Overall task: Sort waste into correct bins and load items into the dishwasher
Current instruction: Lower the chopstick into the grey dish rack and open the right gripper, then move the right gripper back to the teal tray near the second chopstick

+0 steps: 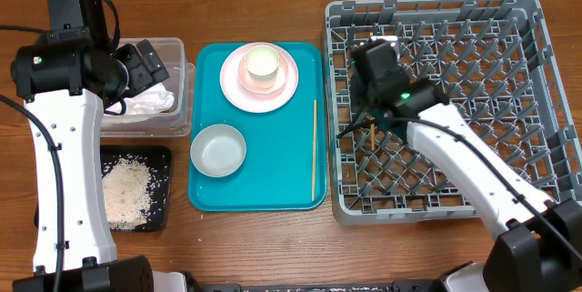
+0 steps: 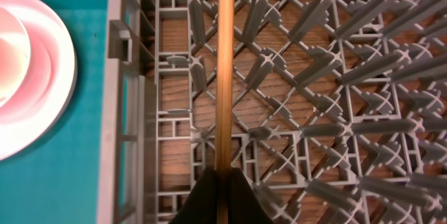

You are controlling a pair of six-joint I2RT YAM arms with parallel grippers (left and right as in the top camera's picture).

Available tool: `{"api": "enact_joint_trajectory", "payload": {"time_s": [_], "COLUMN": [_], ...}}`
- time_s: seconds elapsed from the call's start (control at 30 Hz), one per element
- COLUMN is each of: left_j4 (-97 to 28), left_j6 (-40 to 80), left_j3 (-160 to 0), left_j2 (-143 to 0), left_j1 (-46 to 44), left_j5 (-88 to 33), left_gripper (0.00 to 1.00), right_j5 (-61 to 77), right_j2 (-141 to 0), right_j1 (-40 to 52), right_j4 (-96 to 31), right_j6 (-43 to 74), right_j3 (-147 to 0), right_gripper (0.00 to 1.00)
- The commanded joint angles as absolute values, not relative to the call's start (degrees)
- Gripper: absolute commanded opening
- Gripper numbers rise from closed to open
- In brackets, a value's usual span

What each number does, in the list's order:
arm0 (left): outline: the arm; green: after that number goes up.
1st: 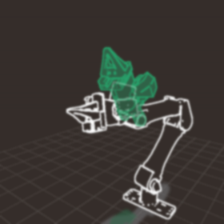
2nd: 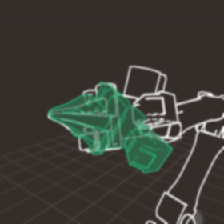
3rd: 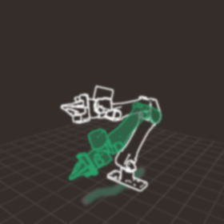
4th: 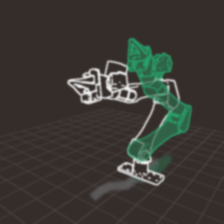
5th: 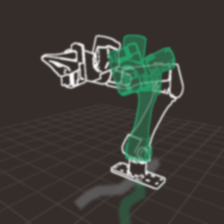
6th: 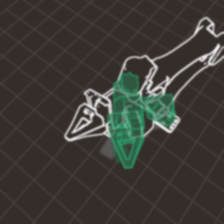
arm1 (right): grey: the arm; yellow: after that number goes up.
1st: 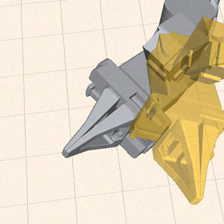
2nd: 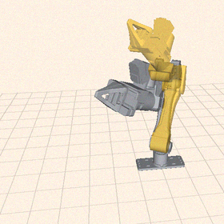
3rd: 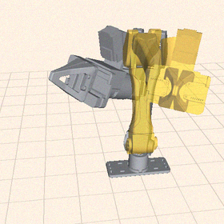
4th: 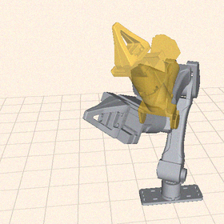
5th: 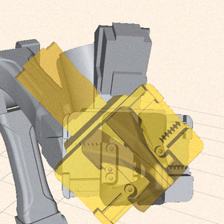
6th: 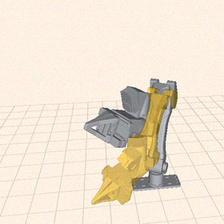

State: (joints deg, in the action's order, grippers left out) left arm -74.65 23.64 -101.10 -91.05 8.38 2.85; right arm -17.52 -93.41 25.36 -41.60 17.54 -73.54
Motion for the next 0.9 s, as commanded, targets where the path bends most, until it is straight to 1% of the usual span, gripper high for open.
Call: {"api": "enact_joint_trajectory", "payload": {"time_s": [0.0,0.2,0.27,0.33,0.43,0.6,0.77,0.87], "left_j4": [-74.76,-74.76,-74.74,-74.76,-74.76,-74.76,-74.76,-74.74], "left_j6": [23.33,23.33,23.33,23.33,23.33,23.33,23.33,23.33], "left_j3": [-102.04,-102.04,-102.04,-102.04,-102.04,-102.04,-102.04,-102.04], "left_j2": [-91.07,-91.07,-91.07,-91.07,-91.07,-91.07,-91.07,-91.07], "left_j1": [8.6,8.6,8.6,8.6,8.6,8.6,8.6,8.6], "left_j5": [3.16,3.16,3.16,3.16,3.16,3.16,3.16,3.16], "left_gripper": [1.0,1.0,1.0,1.0,1.0,1.0,1.0,1.0], "right_j5": [-12.27,-12.38,-12.36,-12.36,-12.34,-10.0,5.8,9.3], "right_j2": [-93.56,-93.58,-93.58,-93.58,-93.58,-93.58,-93.73,-94.32], "right_j1": [23.33,22.74,22.74,22.74,22.74,22.74,24.03,26.35], "right_j4": [-41.28,-41.25,-41.32,-41.32,-41.41,-41.39,-40.97,-40.25], "right_j6": [14.35,14.22,13.43,13.43,13.45,15.51,23.81,25.87], "right_j3": [-72.64,-72.27,-72.27,-72.27,-72.27,-72.27,-72.27,-72.27], "right_gripper": [0.04,0.06,0.11,0.22,0.29,0.3,0.3,0.3]}}
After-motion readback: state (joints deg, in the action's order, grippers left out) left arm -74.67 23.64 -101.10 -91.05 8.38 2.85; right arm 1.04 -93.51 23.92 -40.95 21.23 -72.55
